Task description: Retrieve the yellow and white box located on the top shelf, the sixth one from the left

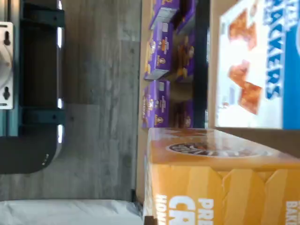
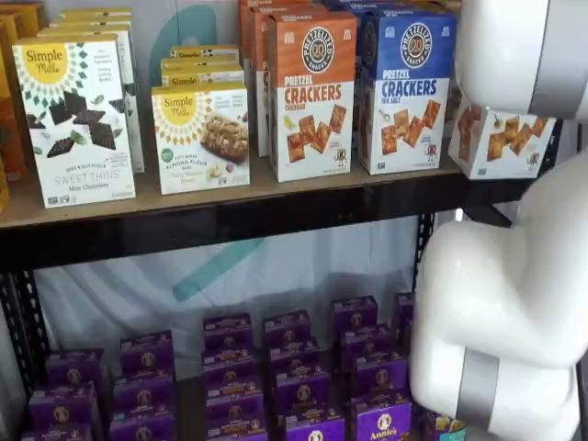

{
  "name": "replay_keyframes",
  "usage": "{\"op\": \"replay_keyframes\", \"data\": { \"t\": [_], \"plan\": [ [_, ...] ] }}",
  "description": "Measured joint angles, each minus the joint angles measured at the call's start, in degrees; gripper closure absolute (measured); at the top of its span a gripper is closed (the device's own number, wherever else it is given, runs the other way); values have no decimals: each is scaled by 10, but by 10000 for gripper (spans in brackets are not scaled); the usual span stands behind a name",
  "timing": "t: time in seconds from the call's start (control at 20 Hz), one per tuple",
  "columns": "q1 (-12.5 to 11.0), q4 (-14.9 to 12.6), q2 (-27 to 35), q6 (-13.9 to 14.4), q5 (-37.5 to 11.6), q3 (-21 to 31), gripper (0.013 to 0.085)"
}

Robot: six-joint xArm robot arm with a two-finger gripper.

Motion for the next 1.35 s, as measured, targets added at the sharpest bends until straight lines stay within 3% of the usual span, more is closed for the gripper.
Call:
{"op": "replay_keyframes", "data": {
  "t": [0.4, 0.85, 1.35],
  "plan": [
    [11, -4, -90, 8, -10, 108, 410],
    [48, -38, -167, 30, -43, 222, 410],
    [71, -55, -194, 47, -64, 281, 410]
  ]
}}
